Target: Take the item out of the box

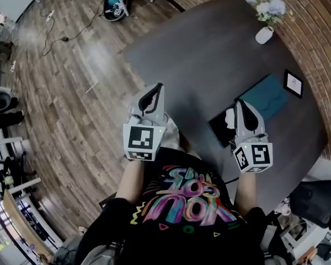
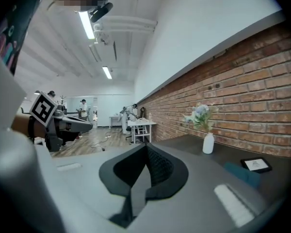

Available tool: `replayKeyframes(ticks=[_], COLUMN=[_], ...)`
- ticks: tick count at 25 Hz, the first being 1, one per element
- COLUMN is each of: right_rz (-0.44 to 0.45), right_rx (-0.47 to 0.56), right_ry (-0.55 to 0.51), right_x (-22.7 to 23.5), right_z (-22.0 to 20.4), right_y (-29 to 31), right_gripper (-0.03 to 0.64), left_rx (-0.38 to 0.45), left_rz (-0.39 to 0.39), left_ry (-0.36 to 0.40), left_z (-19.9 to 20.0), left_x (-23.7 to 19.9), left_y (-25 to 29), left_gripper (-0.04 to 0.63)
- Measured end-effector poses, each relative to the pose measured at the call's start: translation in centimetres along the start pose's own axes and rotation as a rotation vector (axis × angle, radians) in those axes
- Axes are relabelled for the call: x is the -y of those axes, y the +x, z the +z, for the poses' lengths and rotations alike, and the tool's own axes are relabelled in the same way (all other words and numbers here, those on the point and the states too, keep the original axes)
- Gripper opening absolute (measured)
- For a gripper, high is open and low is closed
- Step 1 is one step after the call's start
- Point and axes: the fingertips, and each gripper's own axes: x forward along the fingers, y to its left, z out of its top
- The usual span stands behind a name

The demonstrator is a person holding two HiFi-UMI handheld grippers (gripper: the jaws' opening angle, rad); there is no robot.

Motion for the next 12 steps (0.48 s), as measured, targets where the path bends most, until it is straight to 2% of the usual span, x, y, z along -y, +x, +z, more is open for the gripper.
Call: replayKeyframes(ticks=[6, 12], right_rz=[-0.246, -0.525], right_rx=[0.003, -0.015], right_ry=[0.042, 0.092], right_x=[6.0, 9.2], right_z=[0.7, -0.1], right_y=[-0.2, -3.8], right_gripper=[0.002, 0.002], left_rx=[0.023, 0.048], left_rz=[-0.234, -0.503], left_ry=[0.063, 0.122], left_z=[3.2, 5.5], left_x=[2.9, 7.8], left_y=[8.8, 15.5], left_gripper=[0.002, 0.002])
